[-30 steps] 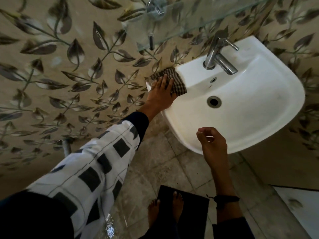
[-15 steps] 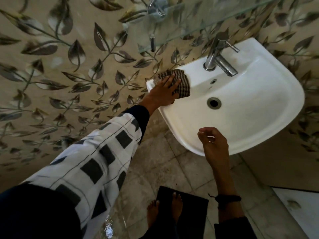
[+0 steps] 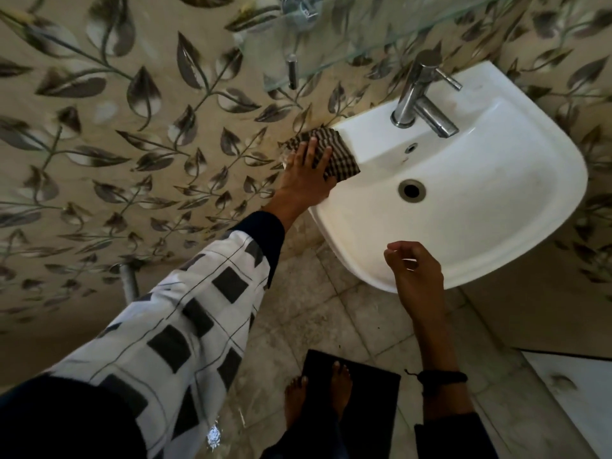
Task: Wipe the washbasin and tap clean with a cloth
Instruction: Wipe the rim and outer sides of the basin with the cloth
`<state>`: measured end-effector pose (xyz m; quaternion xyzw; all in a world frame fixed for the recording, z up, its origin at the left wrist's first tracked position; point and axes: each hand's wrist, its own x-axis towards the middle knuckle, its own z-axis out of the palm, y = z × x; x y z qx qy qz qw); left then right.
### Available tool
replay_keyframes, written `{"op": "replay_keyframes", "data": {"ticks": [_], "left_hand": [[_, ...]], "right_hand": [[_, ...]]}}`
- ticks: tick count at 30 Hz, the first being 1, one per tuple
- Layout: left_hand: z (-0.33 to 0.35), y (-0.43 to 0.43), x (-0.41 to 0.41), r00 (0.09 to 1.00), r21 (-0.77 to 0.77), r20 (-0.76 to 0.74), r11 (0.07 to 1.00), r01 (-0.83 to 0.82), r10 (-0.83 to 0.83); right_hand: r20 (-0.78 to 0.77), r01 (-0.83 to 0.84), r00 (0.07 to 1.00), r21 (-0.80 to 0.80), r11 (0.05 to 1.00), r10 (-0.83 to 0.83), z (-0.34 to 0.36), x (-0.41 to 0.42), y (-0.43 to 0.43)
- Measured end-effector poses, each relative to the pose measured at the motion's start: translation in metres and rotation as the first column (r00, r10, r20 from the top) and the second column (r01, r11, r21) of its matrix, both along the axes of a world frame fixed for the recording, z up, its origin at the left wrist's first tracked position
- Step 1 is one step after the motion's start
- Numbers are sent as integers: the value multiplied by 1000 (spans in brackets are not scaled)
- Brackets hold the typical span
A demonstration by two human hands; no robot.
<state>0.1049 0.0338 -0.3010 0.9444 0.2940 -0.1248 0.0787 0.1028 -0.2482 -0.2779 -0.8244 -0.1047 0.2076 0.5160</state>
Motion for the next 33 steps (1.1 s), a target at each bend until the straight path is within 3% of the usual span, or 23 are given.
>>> {"op": "replay_keyframes", "data": {"ticks": [9, 17, 21, 24, 28, 31, 33], "left_hand": [[9, -11, -5, 997, 29, -73, 999, 41, -38], [1, -44, -21, 998, -6, -44, 999, 38, -38], [26, -39, -18, 991, -188, -116, 981, 50, -73], [52, -14, -12, 999, -338, -15, 941, 25, -32], [58, 19, -19, 988, -192, 151, 981, 9, 20], [50, 33, -30, 995, -164, 85, 984, 74, -60], [43, 37, -36, 992, -147, 59, 982, 118, -110]], "right_hand": [[-28, -5, 1000, 9, 1000, 5, 4, -6, 19], [54, -63, 996, -40, 997, 66, -10, 0, 20], [129, -183, 972, -102, 978, 196, -20, 15, 43], [182, -300, 929, -143, 943, 323, -29, 22, 59], [249, -409, 861, -178, 895, 443, -39, 32, 87], [286, -454, 824, -184, 872, 490, -42, 34, 110], [232, -520, 801, -186, 833, 552, -39, 31, 125]]}}
